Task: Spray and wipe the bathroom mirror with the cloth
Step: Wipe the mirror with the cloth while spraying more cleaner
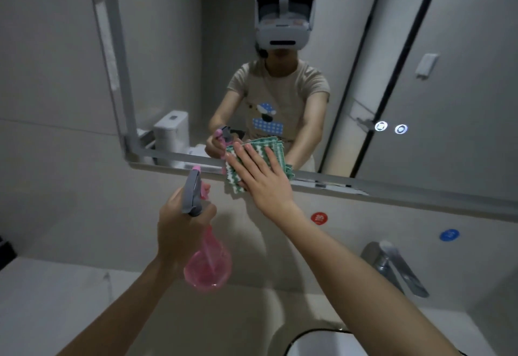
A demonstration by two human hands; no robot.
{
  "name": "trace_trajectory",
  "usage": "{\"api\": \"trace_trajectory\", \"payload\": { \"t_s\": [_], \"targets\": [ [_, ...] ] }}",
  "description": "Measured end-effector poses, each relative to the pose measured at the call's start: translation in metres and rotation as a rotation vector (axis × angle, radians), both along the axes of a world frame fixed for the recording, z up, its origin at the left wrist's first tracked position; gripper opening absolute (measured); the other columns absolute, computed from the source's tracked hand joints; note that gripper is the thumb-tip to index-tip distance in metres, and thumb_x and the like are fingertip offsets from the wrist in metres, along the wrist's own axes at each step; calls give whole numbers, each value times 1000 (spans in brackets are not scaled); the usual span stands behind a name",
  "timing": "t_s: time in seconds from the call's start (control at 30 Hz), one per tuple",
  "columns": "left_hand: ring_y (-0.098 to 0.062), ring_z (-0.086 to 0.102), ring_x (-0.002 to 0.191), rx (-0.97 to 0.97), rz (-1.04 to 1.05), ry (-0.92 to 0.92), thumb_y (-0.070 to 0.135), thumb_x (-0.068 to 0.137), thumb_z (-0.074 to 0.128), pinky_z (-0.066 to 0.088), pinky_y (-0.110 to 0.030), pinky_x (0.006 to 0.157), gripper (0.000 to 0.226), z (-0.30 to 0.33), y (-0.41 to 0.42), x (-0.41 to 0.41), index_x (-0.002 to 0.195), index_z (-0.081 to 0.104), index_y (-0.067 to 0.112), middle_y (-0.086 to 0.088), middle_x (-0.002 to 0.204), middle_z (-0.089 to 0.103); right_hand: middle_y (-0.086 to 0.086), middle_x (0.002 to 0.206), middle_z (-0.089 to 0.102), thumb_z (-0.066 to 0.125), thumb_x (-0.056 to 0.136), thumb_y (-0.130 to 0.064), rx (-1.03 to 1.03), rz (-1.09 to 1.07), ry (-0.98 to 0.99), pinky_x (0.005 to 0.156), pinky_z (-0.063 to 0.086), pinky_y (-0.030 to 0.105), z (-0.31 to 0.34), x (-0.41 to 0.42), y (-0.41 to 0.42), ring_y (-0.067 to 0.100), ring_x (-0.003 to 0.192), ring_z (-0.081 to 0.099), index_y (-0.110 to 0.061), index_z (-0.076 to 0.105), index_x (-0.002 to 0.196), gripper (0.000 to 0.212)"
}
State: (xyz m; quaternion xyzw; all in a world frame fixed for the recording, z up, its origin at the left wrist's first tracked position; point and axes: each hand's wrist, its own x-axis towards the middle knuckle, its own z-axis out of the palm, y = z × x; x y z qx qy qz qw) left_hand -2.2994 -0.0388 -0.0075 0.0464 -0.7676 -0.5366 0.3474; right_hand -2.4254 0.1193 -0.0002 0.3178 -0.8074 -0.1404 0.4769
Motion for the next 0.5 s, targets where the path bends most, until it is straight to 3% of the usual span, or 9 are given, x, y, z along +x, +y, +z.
{"api": "trace_trajectory", "payload": {
  "t_s": [0.1,0.23,0.37,0.5],
  "targets": [
    [-46,57,55,63,-66,-38,15,66,66,49,-57,48,17,2,35,-1,68,52,4,-17,54,52,3,156,23,50,95,-25,-16,4,35,117,4,43,8,0,44,19,144,14,-17,21,149,62],
    [-33,58,54,177,-188,-135,17,65,64,53,-60,56,13,11,97,-2,77,62,18,-9,59,57,4,156,22,47,98,-29,-64,-30,31,117,12,44,13,0,121,20,144,15,-19,23,150,58],
    [-29,54,57,104,-232,-121,25,62,61,52,-60,59,18,10,170,-9,80,62,24,-3,59,54,4,156,22,44,99,-34,-116,-85,45,116,17,46,14,1,207,20,144,17,-21,24,150,56],
    [-25,56,60,-6,-224,-91,28,63,62,53,-46,57,12,14,250,-18,74,61,31,0,63,56,3,156,22,43,99,-36,-115,-117,56,116,16,45,9,0,286,19,144,16,-21,23,150,57]
  ]
}}
